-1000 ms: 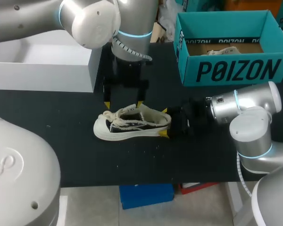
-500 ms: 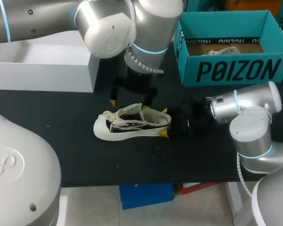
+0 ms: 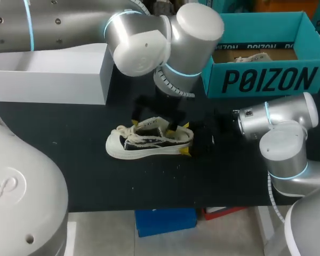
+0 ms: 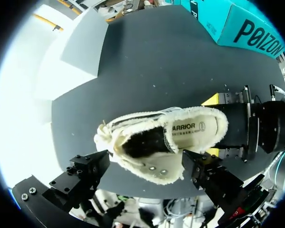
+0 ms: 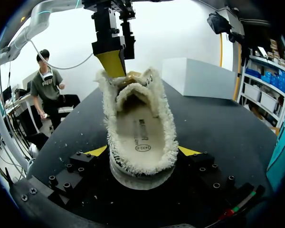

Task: Take the shoe out of the shoebox, open the shoe tongue, remove and reinsert the insole, then place the shoe into the shoebox

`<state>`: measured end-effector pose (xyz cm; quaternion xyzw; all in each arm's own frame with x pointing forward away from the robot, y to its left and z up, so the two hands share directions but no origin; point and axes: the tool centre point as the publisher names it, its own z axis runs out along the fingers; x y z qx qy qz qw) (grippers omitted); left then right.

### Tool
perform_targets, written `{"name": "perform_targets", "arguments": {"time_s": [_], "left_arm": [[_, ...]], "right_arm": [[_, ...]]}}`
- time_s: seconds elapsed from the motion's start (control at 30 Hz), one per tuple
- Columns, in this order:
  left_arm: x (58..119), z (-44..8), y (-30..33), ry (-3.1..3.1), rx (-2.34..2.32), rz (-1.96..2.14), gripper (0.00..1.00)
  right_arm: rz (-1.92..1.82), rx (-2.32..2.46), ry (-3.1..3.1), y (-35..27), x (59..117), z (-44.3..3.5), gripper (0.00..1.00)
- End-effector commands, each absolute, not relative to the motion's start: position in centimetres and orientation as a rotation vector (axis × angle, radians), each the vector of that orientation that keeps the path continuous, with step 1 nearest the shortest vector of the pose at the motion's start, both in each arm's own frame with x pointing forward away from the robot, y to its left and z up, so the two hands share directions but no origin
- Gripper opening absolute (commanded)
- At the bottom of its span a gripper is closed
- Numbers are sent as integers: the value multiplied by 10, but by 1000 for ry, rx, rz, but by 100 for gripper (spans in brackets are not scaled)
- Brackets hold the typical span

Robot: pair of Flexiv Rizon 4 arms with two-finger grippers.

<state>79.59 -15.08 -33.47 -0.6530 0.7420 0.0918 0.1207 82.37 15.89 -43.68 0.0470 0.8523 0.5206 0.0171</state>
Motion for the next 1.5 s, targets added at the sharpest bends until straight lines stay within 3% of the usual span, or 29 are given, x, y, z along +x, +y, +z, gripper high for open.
{"name": "perform_targets", "arguments": {"time_s": [0.03, 0.6, 0.67, 0.73, 0.77, 1.5], "left_arm": [[804, -351, -169, 2146, -1879, 372, 100], [802, -374, -160, 2099, -1833, 525, 99], [802, -374, -159, 2097, -1829, 527, 44], [802, -374, -159, 2095, -1809, 538, 4], [802, -374, -159, 2093, -1804, 543, 0], [802, -358, -150, 2000, -1839, 485, 0]], "right_arm": [[1616, 149, 2649, 161, 825, -439, 0], [1616, 149, 2649, 161, 825, -439, 0], [1616, 149, 2649, 161, 825, -439, 0], [1616, 149, 2649, 161, 825, -439, 0], [1616, 149, 2649, 161, 825, -439, 0], [1616, 149, 2649, 161, 825, -439, 0]]}}
